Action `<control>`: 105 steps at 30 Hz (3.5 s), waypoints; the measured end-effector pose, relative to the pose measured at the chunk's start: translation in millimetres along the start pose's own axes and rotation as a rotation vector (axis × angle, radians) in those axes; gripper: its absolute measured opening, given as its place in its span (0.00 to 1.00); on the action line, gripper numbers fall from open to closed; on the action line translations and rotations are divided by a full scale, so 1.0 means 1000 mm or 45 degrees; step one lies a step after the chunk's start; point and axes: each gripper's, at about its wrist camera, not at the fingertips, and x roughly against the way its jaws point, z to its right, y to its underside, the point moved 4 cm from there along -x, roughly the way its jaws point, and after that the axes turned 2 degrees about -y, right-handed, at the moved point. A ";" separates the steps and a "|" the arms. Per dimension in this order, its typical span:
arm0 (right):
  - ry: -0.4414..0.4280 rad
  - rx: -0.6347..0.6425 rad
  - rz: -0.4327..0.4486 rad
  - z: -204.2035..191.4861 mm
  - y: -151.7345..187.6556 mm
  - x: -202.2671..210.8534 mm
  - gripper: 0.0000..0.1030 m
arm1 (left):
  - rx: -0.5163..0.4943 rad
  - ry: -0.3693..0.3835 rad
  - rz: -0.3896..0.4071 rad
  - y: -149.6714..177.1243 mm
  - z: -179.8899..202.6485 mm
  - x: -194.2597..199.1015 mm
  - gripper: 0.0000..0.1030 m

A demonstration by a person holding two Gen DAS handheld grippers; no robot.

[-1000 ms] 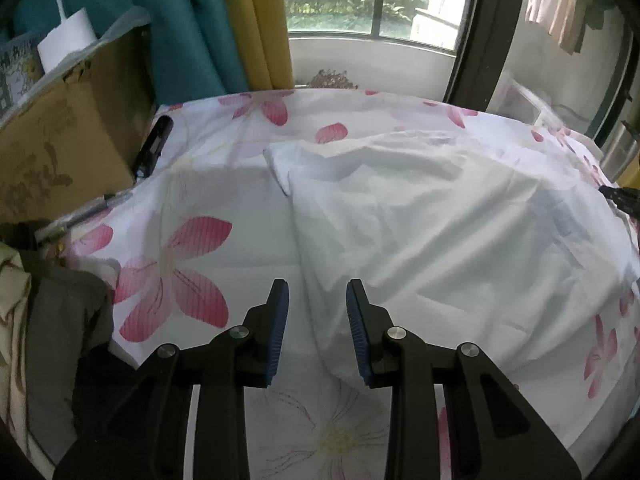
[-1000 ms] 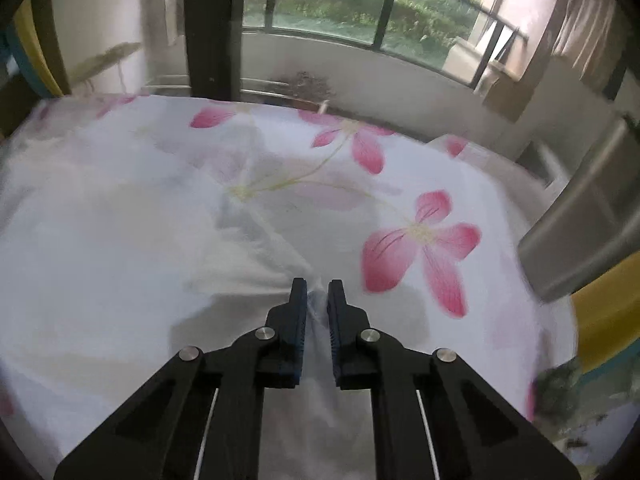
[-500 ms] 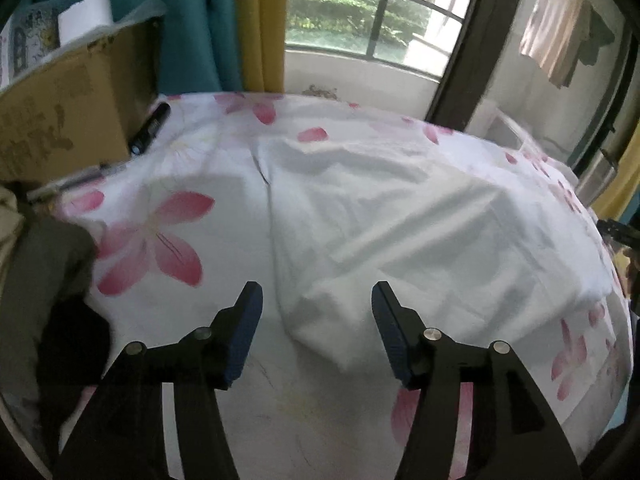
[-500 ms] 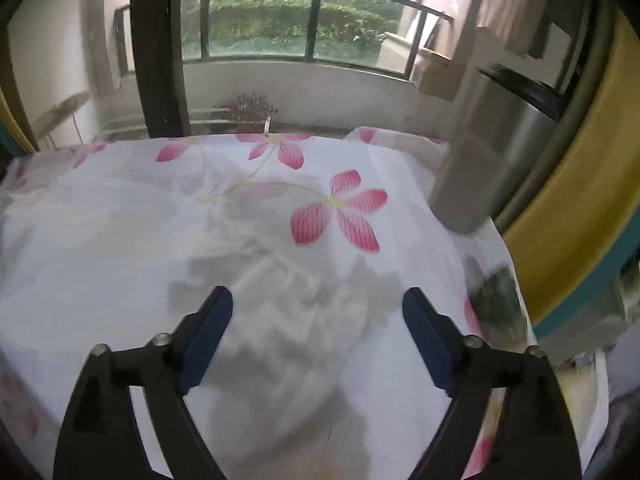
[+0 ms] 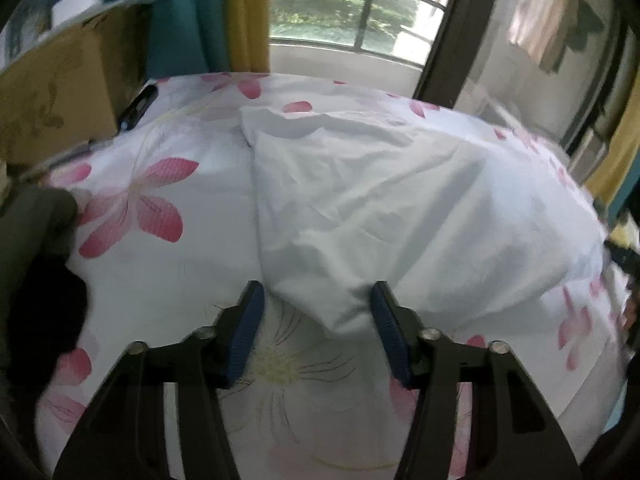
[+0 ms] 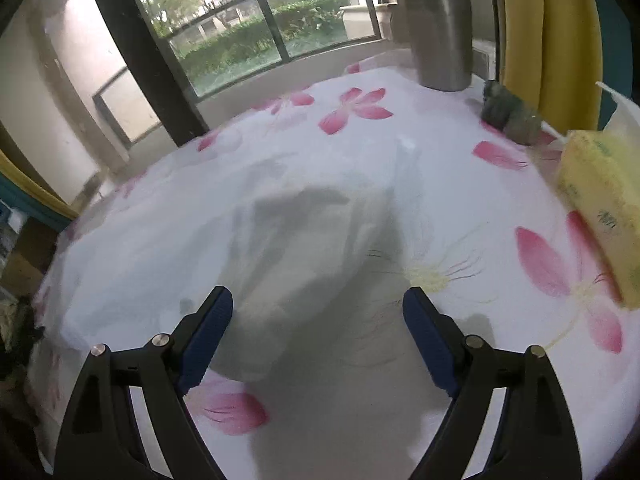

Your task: Fold large clothes

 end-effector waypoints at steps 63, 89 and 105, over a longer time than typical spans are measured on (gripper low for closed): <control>-0.031 0.350 -0.033 -0.091 0.019 0.015 0.41 | -0.122 0.047 -0.051 -0.040 -0.001 -0.029 0.43; -0.023 0.479 -0.012 -0.116 0.031 0.005 0.59 | -0.166 0.276 0.054 -0.019 0.145 0.018 0.43; 0.069 0.320 0.029 -0.038 0.075 0.075 0.89 | -0.359 0.355 -0.060 0.029 0.215 0.026 0.43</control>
